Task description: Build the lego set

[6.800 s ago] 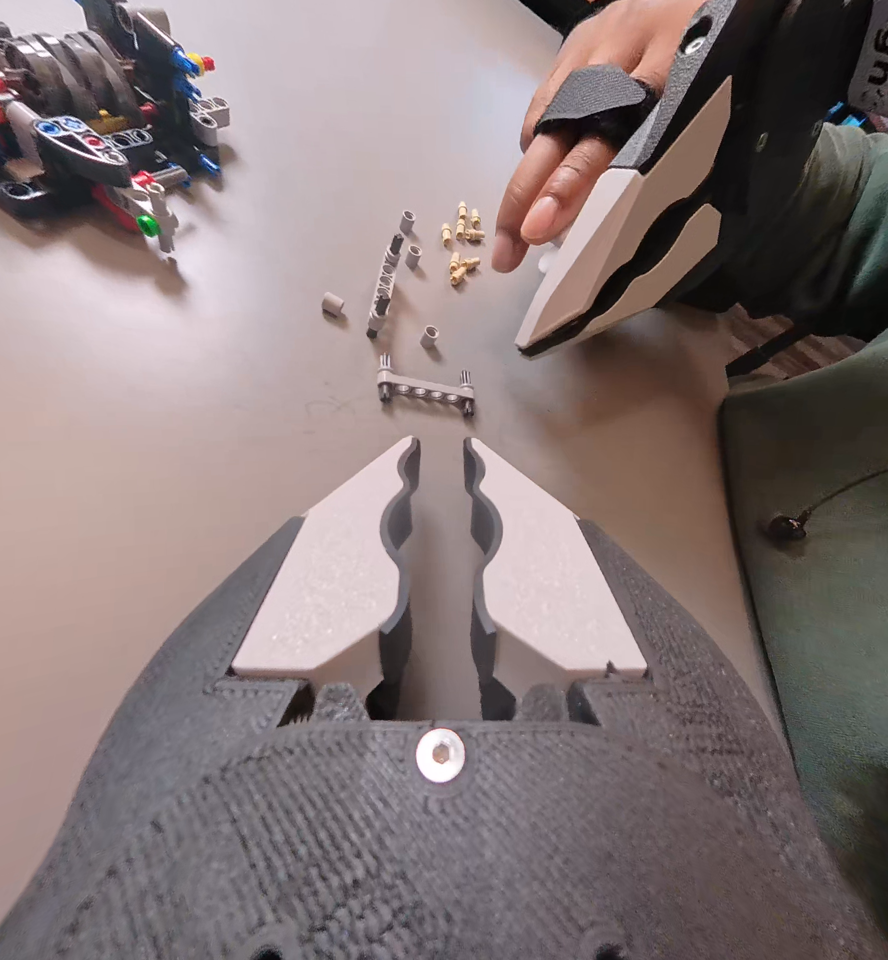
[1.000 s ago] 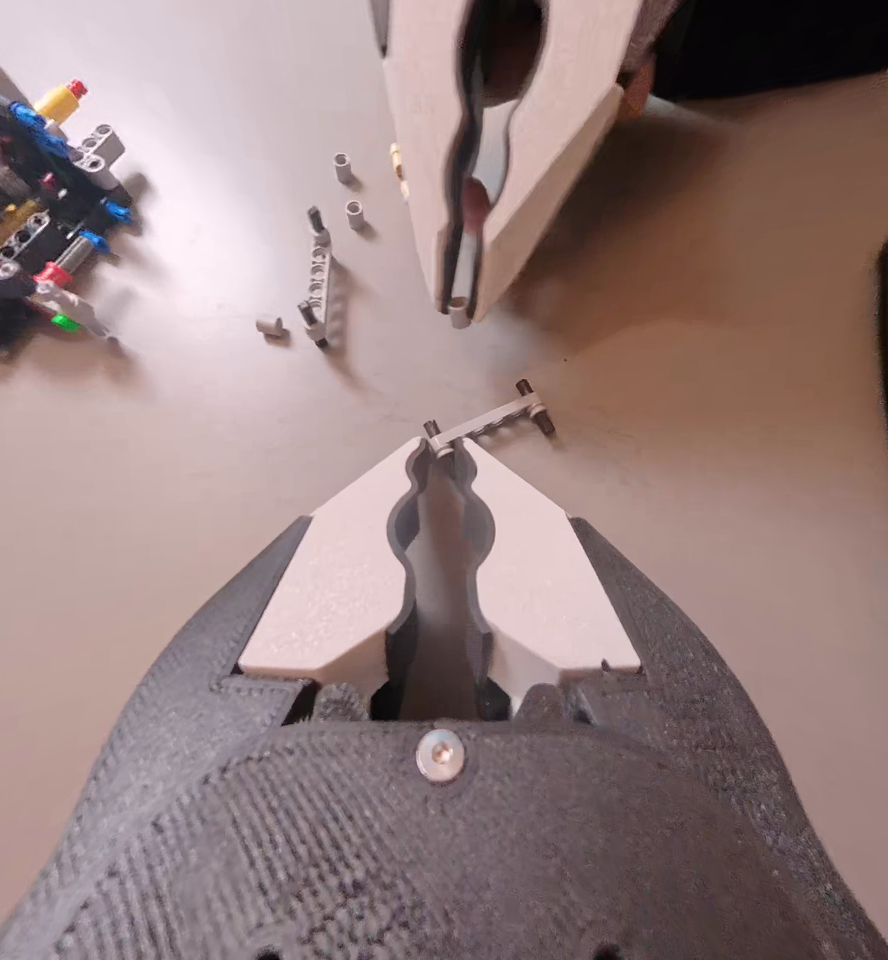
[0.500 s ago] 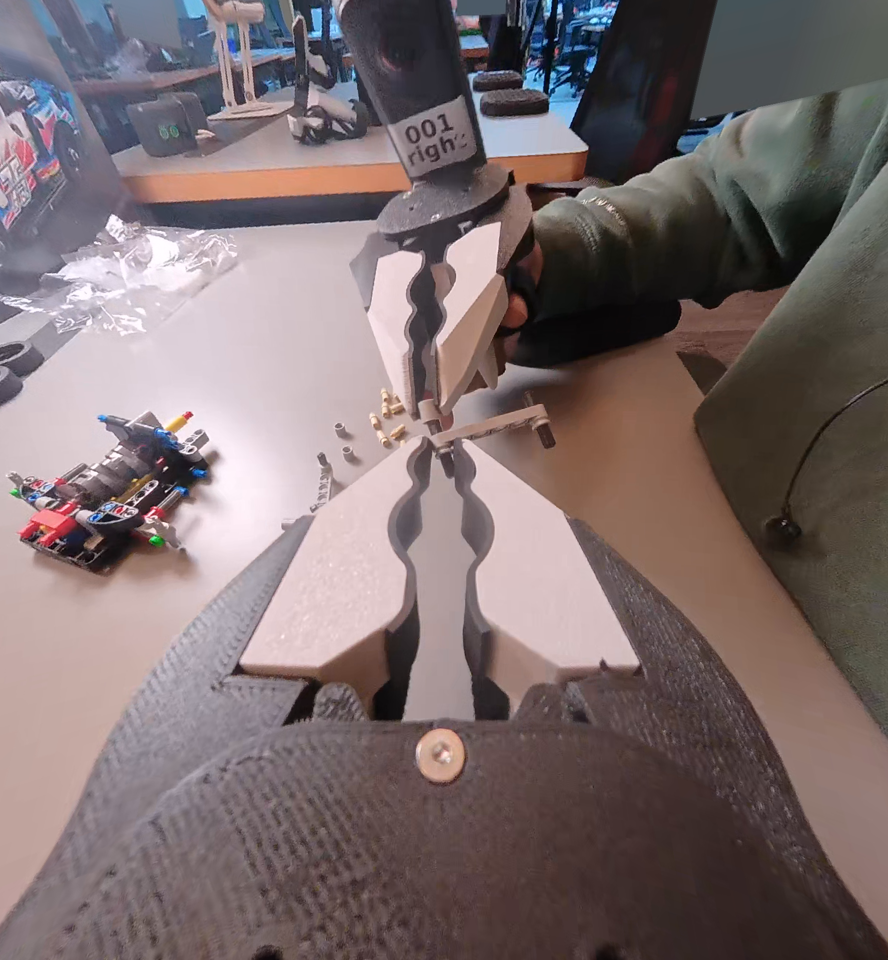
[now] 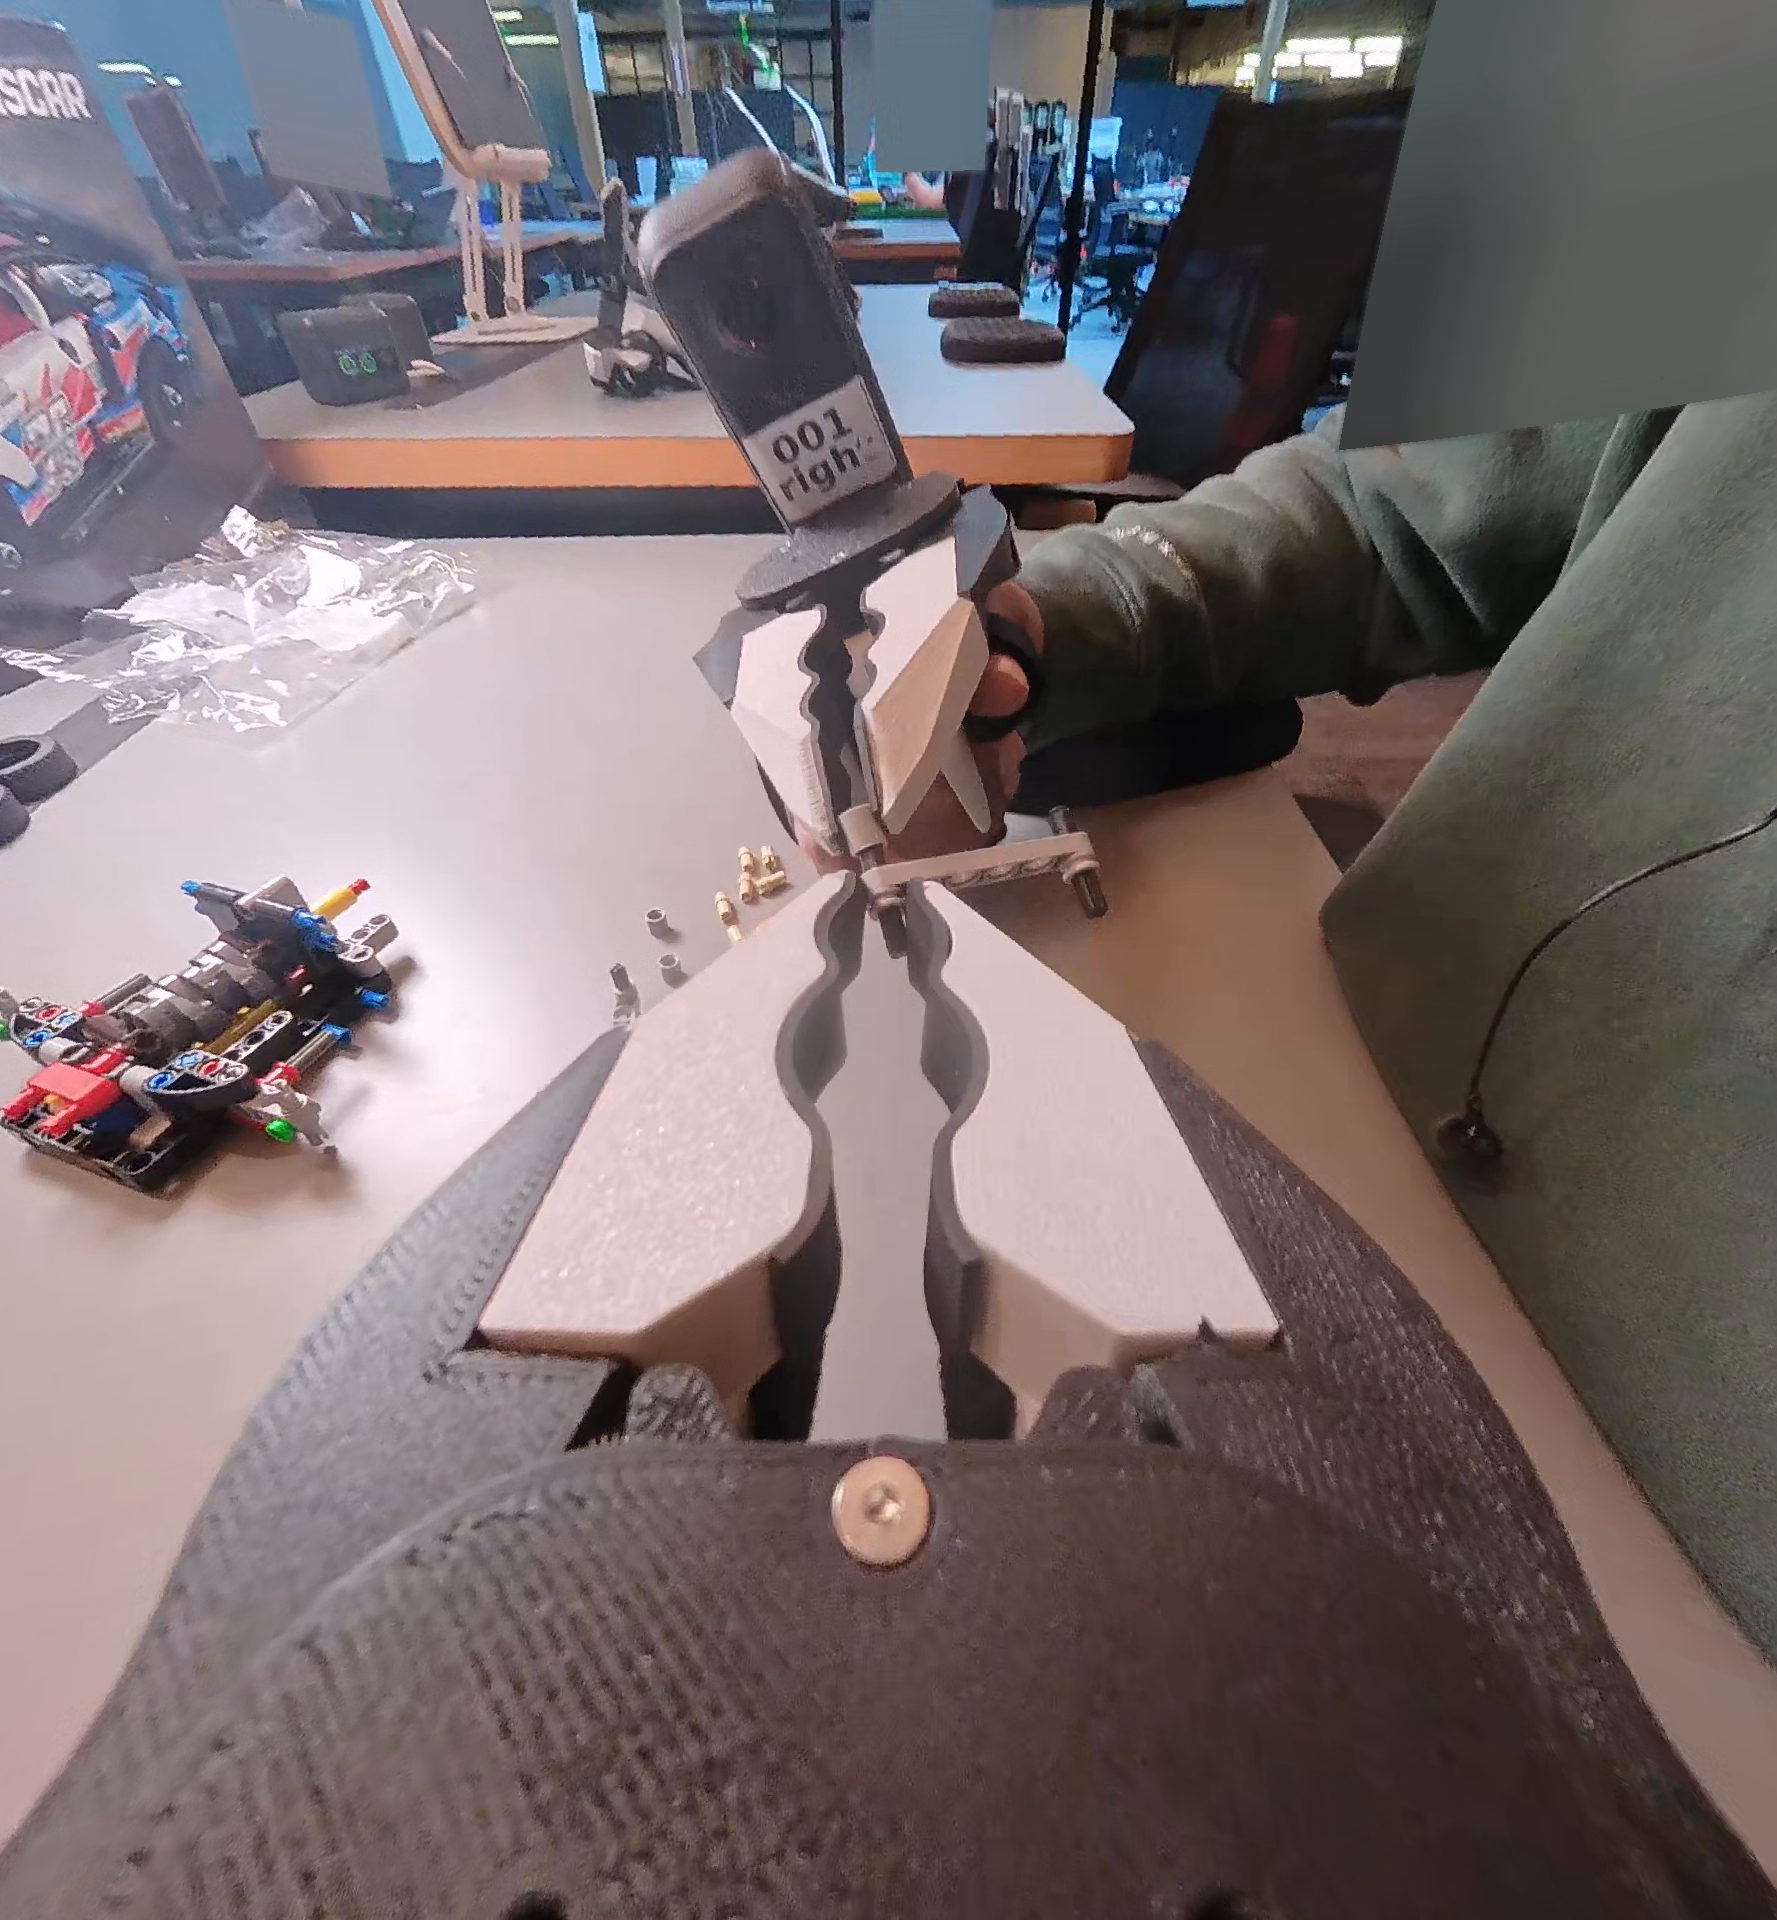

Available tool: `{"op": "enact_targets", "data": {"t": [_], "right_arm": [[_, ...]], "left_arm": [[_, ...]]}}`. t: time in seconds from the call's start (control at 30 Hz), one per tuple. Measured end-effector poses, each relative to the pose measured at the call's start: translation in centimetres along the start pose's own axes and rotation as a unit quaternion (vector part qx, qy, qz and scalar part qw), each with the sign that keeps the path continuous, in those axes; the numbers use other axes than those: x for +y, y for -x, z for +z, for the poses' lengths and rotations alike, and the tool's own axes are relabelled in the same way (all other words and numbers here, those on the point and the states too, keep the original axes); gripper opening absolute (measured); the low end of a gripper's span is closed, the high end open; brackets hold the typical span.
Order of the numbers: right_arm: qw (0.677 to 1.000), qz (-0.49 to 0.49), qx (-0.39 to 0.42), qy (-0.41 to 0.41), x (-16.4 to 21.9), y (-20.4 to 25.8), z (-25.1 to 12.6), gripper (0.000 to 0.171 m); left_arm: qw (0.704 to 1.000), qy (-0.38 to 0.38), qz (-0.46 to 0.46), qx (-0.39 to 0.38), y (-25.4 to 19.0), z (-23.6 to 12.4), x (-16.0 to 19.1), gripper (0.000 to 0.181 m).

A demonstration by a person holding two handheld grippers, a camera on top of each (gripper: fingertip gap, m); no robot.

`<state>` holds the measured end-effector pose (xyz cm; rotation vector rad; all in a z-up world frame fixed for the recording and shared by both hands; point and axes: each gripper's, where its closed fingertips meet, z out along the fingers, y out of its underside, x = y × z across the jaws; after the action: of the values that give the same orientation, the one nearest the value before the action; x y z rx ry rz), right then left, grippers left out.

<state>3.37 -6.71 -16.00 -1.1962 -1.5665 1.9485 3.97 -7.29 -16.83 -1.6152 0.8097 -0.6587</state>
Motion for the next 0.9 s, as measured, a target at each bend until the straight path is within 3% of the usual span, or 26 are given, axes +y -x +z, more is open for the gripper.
{"op": "enact_targets", "data": {"t": [0.33,0.9], "right_arm": [[0.995,-0.064,0.003,-0.083,-2.7,1.8,0.2,0.004],[0.984,-0.004,-0.041,-0.172,-4.6,3.0,-0.1,0.004]], "left_arm": [[0.996,-0.093,-0.009,-0.004,-0.5,-0.7,-3.0,0.005],[0.982,-0.174,-0.073,0.012,-0.9,-0.7,-5.4,0.004]]}}
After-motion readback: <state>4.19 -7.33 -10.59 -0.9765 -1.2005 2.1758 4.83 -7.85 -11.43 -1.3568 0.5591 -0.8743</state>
